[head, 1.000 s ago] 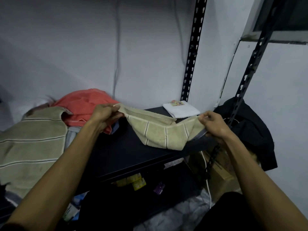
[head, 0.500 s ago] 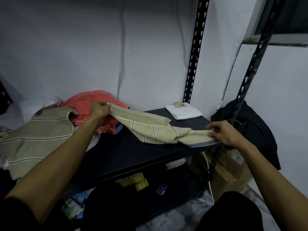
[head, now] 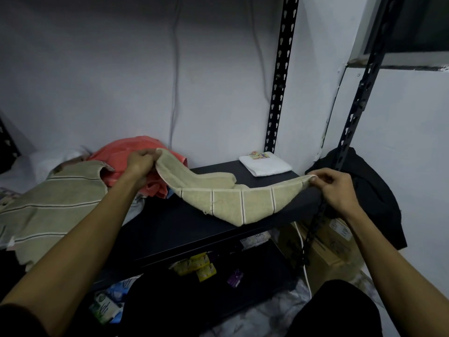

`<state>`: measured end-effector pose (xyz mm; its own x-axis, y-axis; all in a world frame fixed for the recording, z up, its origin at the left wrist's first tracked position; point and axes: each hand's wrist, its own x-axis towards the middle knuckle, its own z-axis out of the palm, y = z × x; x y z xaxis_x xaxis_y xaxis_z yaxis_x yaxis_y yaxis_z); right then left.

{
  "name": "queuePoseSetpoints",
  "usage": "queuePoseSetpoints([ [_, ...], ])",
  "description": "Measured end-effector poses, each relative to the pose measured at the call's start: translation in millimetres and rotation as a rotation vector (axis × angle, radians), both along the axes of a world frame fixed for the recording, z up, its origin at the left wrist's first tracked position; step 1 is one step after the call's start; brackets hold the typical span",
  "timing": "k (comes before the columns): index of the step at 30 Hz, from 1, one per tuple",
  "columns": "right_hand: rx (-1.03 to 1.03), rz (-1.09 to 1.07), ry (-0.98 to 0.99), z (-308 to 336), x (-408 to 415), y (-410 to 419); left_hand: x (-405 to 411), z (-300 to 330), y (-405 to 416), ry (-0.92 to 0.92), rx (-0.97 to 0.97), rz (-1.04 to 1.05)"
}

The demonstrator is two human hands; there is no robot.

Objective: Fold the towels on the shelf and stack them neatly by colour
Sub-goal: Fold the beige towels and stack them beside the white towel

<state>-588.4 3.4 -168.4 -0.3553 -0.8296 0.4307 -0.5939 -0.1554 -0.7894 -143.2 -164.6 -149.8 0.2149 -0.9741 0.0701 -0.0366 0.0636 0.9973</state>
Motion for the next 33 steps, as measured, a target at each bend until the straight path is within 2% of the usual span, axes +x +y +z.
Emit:
queuePoseSetpoints([
  [2,0.022,0.160,0.031,20,17,2,-20,15,11,-0.045,-0.075,-0.093],
  [4,0.074,0.280,0.177,38,38,0,-46,32,29,-0.142,-0.130,-0.227],
  [8,0.049,0.230,0.608,53,74,-17,-105,49,64,-0.383,-0.276,-0.483],
  [12,-0.056,0.314,0.712,52,87,-26,-139,37,68,-0.374,-0.318,-0.539],
  [16,-0.127,0.363,0.597,50,91,-31,-150,26,70,-0.316,-0.249,-0.623],
  [22,-0.110,0.430,0.151,40,91,-41,-160,17,82,-0.182,-0.214,-0.703],
  [25,-0.068,0.503,-0.058,37,94,-45,-162,13,81,-0.272,-0.288,-0.617],
  [29,-0.063,0.533,-0.128,35,95,-52,-163,6,76,-0.318,-0.369,-0.541],
  [33,-0.108,0.487,-0.062,33,92,-60,-160,5,74,-0.182,-0.335,-0.589],
])
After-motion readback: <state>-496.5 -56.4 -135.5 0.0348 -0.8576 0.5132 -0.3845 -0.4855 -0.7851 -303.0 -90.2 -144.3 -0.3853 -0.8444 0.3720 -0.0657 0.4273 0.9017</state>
